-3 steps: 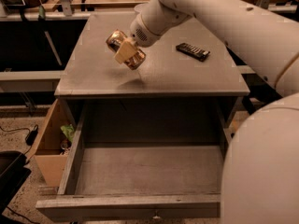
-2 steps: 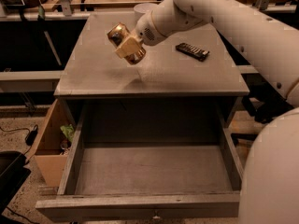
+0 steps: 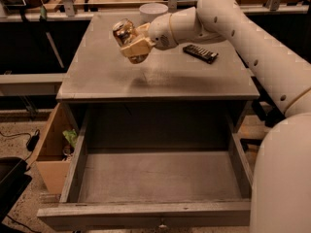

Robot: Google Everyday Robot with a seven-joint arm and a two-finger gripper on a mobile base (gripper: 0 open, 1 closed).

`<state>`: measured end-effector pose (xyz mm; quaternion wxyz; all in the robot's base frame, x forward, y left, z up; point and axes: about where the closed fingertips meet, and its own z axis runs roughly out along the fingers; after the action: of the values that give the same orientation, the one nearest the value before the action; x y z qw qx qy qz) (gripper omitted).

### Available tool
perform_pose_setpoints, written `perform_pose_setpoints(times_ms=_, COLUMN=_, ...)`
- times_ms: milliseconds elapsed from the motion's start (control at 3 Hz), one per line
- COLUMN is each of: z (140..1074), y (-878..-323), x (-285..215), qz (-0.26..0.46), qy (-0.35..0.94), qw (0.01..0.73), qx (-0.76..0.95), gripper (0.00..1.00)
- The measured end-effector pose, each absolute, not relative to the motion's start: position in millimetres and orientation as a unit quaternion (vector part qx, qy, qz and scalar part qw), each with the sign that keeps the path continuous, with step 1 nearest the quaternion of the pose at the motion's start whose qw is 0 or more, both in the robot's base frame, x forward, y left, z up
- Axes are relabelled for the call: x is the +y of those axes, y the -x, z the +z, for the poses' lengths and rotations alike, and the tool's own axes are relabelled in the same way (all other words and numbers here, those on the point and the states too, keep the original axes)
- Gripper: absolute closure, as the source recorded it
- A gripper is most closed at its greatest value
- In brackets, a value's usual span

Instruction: Place orange can upright

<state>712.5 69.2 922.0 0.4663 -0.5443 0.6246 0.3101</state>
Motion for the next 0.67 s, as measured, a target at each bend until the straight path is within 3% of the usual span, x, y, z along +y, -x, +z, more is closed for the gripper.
perform_pose_setpoints(times_ms=667, z=911, y=-718, x=104, qz=0.373, qy=0.567, qw=0.472, qx=0.562, gripper=1.00)
